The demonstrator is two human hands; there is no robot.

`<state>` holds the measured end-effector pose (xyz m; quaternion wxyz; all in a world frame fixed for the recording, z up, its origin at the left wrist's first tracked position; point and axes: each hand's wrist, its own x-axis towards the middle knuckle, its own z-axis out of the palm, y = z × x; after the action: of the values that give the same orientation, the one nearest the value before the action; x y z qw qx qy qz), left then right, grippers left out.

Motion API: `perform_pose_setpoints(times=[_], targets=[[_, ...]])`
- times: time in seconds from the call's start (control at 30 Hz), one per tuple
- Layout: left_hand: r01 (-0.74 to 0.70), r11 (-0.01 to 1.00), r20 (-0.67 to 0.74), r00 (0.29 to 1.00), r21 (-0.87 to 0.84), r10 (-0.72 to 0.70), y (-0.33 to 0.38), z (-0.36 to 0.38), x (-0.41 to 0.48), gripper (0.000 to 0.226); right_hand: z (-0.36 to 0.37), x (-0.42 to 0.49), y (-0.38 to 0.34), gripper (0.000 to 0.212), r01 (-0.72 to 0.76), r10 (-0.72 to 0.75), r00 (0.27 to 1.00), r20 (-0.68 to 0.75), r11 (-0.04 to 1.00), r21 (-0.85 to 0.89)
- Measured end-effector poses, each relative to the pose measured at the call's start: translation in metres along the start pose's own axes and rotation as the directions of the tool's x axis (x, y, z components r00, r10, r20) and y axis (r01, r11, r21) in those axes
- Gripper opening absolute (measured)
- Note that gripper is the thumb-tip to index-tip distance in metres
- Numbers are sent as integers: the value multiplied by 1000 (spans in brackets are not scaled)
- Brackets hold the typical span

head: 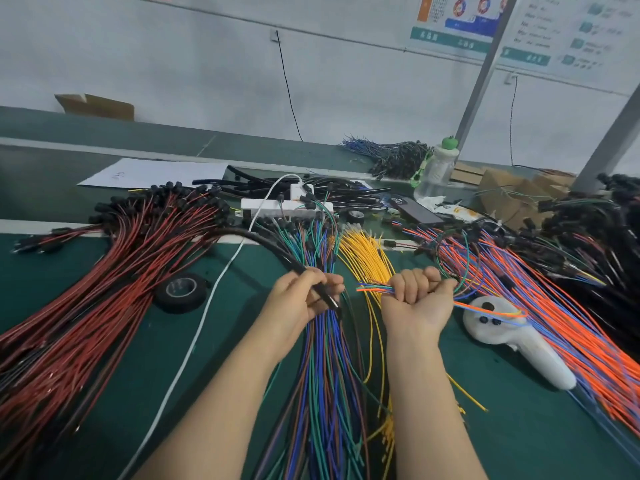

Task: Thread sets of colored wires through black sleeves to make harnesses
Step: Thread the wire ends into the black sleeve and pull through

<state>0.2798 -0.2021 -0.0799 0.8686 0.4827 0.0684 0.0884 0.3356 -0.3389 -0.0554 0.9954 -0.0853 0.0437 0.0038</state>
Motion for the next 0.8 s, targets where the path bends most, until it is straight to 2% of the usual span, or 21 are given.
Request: perform_pose_setpoints(times=[0.07, 0.13, 0.2, 0.27, 0.5, 0.67, 0.8], targets=[[-53, 997, -39, 998, 57, 55, -1, 5, 0, 18, 1, -1, 2, 51, 1, -1, 1000, 5, 999, -51], [-128, 962, -33, 990, 242, 140, -3, 8, -1, 15, 2, -2, 5, 51, -3, 3, 1000, 3, 996, -85], [-193, 905, 64, 981, 380, 182, -3, 10, -5, 8, 2, -2, 7, 51, -12, 12, 1000, -1, 996, -92], [-219, 875, 179, 971, 431, 155, -3, 11, -8, 15, 1, -3, 7, 51, -30, 29, 1000, -8, 997, -69], [-214, 867, 315, 947, 451, 70, 4, 6, -11, 13, -1, -2, 4, 50, -148, 149, 989, -10, 986, 75], [-159, 942, 314, 947, 295, 62, 2, 8, -11, 15, 0, -3, 6, 49, -193, 194, 981, -1, 979, 61], [-66, 990, 367, 930, 121, 17, 4, 7, -12, 17, 1, -4, 9, 49, -230, 232, 973, -9, 968, 97]])
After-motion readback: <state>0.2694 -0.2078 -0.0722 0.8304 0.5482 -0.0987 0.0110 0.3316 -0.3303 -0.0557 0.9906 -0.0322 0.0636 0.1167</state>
